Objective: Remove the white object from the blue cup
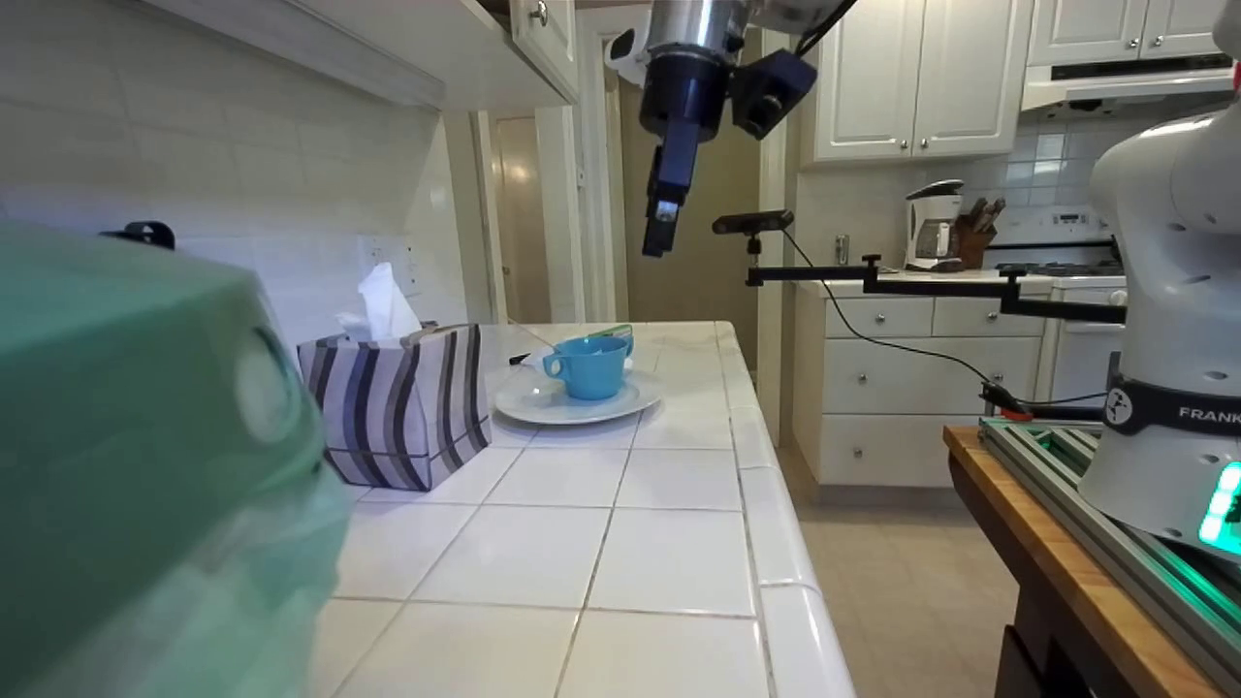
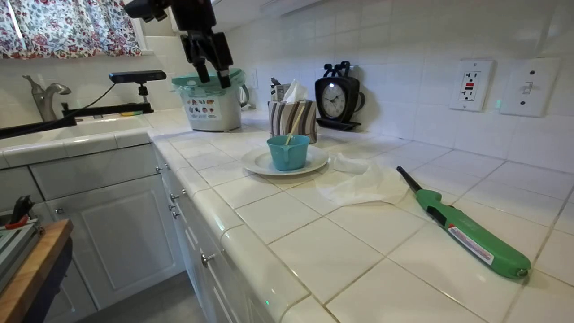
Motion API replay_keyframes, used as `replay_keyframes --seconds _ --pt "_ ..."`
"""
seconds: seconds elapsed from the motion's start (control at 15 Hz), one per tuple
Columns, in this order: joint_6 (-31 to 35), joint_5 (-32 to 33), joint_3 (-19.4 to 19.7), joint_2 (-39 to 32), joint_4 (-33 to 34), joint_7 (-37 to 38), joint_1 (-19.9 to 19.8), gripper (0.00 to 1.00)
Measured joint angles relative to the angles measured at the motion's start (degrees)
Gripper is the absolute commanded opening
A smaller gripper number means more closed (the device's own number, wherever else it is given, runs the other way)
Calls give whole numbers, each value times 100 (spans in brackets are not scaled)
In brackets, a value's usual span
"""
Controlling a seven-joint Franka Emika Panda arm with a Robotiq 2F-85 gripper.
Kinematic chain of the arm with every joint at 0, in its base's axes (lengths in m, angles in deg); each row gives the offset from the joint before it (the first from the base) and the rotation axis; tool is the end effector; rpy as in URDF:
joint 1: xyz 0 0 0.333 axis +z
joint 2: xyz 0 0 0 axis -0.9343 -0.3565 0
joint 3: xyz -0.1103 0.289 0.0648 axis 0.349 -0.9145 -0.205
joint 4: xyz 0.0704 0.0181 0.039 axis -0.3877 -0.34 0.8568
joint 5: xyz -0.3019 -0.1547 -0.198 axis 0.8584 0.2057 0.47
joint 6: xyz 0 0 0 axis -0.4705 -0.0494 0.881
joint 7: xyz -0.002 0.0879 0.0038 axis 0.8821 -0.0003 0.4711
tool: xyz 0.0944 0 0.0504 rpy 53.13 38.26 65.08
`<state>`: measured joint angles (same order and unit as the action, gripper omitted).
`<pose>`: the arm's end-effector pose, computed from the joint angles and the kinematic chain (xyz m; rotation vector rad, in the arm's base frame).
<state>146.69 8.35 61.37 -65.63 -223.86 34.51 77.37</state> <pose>0.4852 0.0702 0.4396 -2.9807 -0.3975 -0.3396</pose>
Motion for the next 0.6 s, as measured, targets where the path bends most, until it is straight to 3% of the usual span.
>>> replay_keyframes --seconds 0.6 --pt "303 876 81 -920 506 -123 -553 100"
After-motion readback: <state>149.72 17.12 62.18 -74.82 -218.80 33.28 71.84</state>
